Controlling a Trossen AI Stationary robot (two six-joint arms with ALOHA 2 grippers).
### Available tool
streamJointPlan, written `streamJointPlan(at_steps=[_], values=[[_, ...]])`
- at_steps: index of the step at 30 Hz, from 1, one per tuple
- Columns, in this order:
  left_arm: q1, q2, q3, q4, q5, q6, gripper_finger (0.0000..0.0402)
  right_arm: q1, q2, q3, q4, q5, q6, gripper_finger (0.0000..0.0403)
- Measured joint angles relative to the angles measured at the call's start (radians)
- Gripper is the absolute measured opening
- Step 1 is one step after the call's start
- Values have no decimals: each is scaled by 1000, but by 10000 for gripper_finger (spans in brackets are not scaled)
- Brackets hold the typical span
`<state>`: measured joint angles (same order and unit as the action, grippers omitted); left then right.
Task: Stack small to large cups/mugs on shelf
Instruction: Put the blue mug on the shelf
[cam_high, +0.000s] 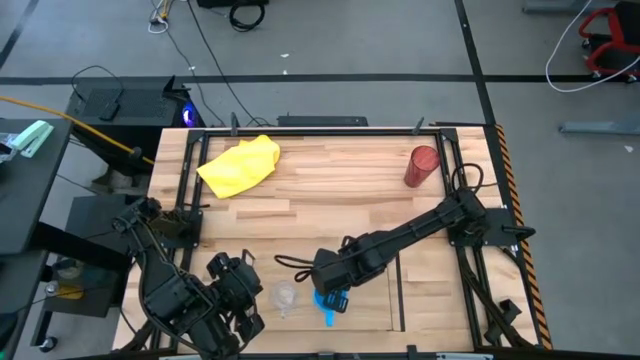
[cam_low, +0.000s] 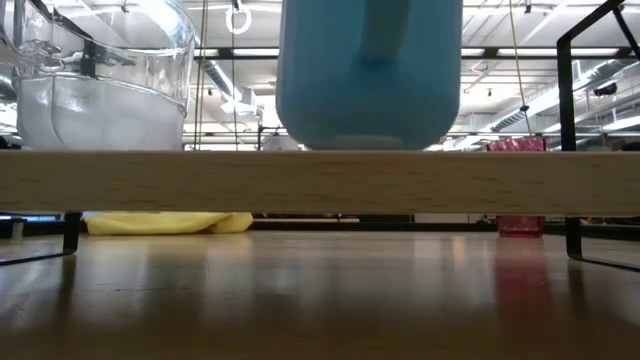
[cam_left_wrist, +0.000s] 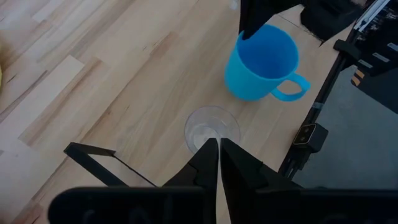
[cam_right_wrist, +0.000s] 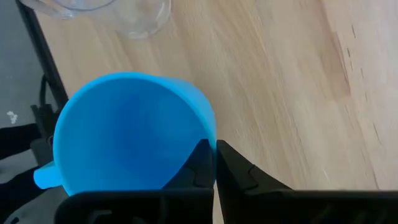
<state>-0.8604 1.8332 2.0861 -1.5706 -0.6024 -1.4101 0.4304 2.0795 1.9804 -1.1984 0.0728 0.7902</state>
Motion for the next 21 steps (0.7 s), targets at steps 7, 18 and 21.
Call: streamJointPlan(at_steps=[7,18,21], values=[[0,0,0,0,0,1,15,0,38,0,2,-21,-2,5],[0,0,0,-1,1,7,26,-11,31,0,18,-18,-3,11],[-1,0,0,-1,1,7,26,-15,31,0,21,-22,-5,26]])
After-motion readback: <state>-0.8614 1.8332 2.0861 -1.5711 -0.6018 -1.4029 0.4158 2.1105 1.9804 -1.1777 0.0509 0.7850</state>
